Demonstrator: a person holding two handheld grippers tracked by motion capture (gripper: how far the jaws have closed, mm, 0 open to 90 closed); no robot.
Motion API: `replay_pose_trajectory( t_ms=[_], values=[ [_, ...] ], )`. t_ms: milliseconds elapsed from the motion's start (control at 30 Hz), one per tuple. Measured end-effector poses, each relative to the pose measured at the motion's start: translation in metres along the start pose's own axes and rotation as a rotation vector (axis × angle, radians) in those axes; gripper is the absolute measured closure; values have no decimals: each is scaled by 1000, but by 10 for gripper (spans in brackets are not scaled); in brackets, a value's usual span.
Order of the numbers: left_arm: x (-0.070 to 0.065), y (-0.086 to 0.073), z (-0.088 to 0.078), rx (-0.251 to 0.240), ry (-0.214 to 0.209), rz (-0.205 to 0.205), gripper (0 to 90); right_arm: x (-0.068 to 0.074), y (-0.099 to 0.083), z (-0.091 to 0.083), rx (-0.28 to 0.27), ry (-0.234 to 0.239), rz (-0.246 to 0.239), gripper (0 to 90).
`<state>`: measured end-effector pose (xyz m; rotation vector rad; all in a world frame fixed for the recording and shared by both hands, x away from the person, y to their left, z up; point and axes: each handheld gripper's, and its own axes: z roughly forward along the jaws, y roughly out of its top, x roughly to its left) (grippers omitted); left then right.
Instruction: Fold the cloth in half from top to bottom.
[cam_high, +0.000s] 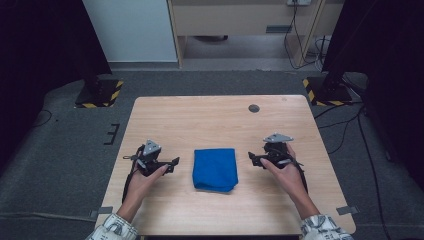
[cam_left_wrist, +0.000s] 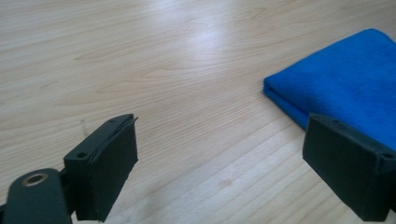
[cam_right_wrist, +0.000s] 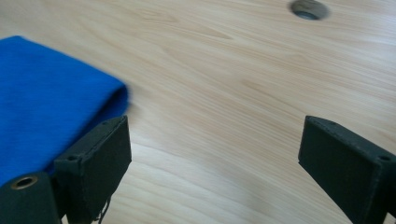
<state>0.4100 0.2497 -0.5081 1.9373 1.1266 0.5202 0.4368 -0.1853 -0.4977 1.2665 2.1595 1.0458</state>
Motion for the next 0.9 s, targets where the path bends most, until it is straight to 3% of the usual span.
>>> replay_pose_trajectory(
  t_ms=[267, 433, 600, 700, 900],
  values=[
    [12, -10, 8, 76, 50, 34, 94, -41, -17, -4, 17, -98, 95, 102],
    [18, -14, 13, 102, 67, 21, 88, -59, -29, -2, 64, -140, 143, 105],
    [23, -20, 19, 143, 81, 16, 78, -69, -40, 5, 102, -164, 177, 99],
    [25, -20, 20, 154, 85, -1, 66, -68, -45, 8, 99, -192, 153, 83],
    [25, -20, 20, 161, 86, -3, 50, -68, -45, 10, 94, -196, 151, 59]
  ],
)
